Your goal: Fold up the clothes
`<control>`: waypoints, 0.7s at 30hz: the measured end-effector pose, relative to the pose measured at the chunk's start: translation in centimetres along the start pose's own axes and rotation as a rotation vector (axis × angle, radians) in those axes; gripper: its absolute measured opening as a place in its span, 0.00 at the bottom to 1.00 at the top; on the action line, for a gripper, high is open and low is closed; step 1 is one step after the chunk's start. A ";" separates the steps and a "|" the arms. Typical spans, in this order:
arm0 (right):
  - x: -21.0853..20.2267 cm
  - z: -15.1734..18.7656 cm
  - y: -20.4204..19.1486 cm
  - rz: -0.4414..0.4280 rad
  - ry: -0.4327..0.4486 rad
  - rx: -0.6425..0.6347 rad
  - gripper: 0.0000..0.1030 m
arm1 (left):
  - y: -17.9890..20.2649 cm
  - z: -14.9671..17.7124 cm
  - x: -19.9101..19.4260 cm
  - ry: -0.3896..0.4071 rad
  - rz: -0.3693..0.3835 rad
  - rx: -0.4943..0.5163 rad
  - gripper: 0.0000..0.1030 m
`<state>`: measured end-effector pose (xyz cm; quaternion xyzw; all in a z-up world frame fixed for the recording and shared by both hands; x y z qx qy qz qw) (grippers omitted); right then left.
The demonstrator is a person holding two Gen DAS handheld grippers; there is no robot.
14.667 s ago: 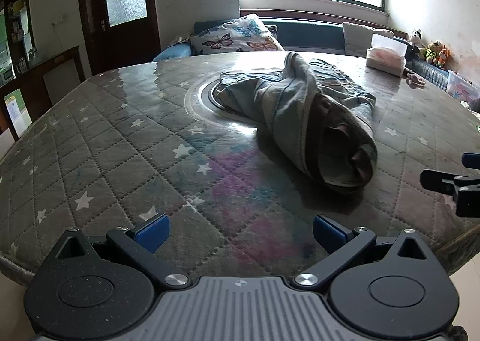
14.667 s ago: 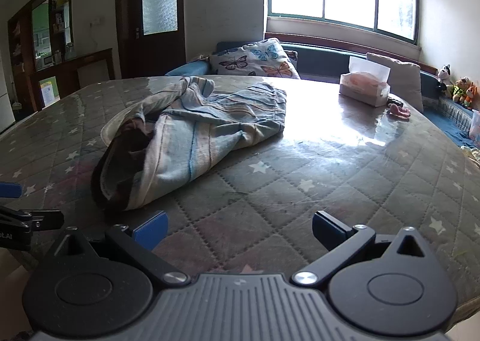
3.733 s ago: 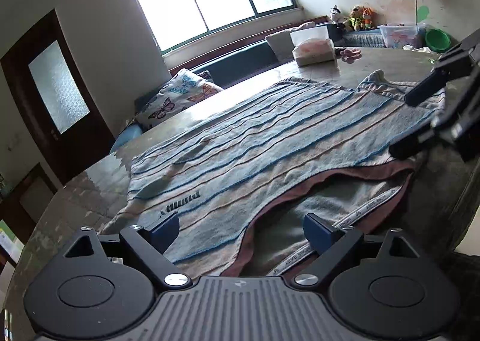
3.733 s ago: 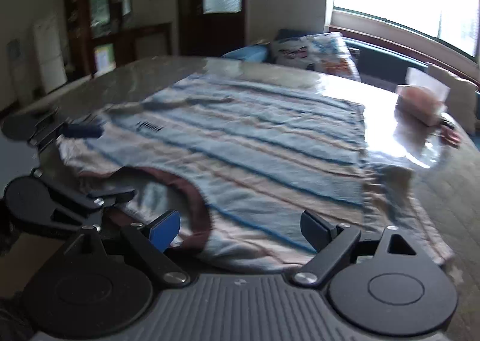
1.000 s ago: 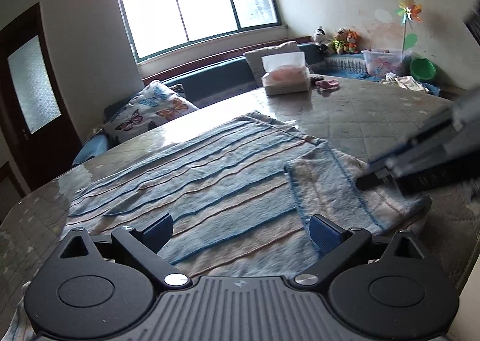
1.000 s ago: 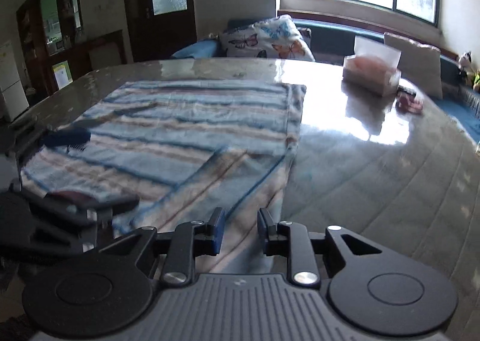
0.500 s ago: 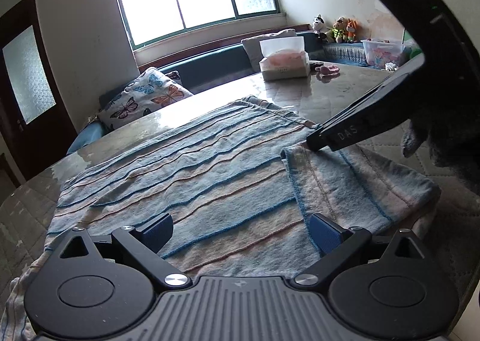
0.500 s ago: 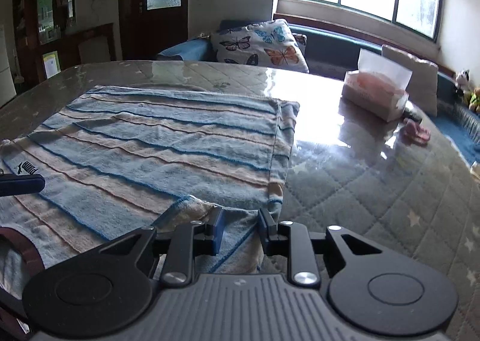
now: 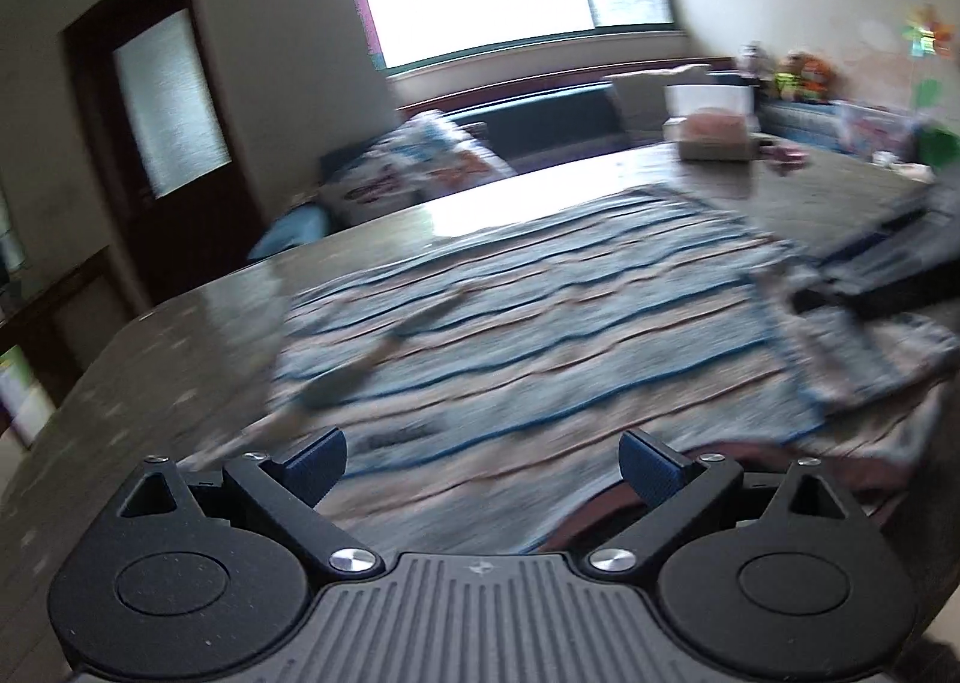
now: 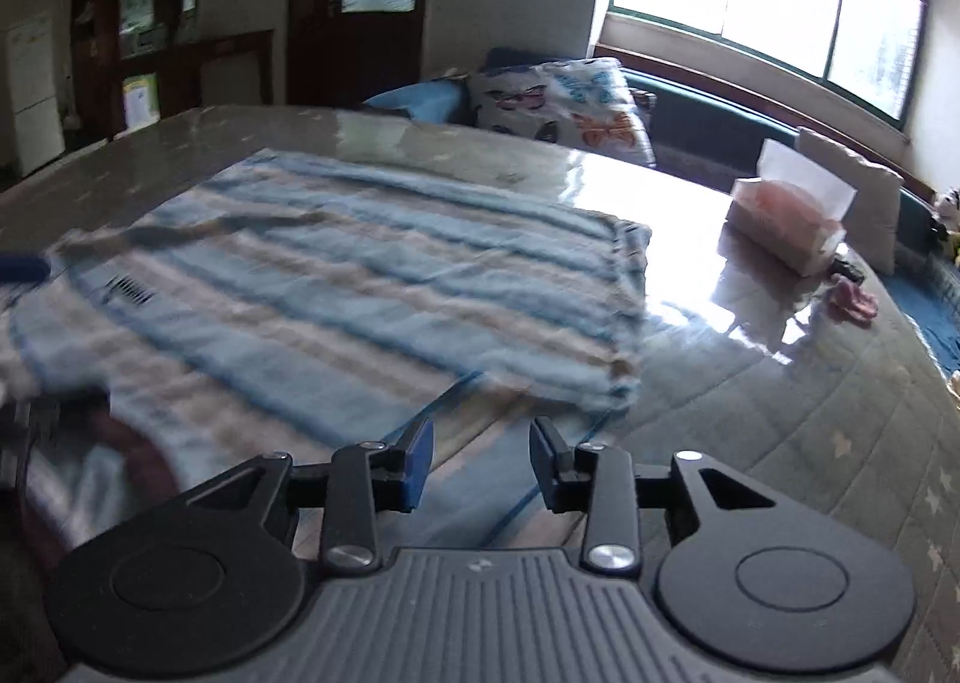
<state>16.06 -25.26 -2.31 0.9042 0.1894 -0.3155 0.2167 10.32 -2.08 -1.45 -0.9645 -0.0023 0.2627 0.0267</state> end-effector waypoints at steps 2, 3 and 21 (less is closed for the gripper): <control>-0.8 0.7 -1.5 -0.024 -0.010 -0.021 0.39 | -2.3 0.5 -0.7 0.004 -0.054 -0.025 0.95; -1.0 1.0 -2.1 -0.032 -0.015 -0.030 0.41 | -3.4 0.7 -1.1 0.006 -0.083 -0.038 0.95; -1.7 -7.5 -13.8 -0.225 0.074 -0.335 0.50 | -17.2 3.2 -2.7 -0.045 -0.275 -0.289 0.66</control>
Point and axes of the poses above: each gripper's, at about its wrist camera, not at the fingertips, and x roughly the way its jaws point, y to its right, z to its underside, the point moved 5 cm from there along x, roughly the way its jaws point, and after that the axes turned 13 degrees about -x, right-handed, at the moved point
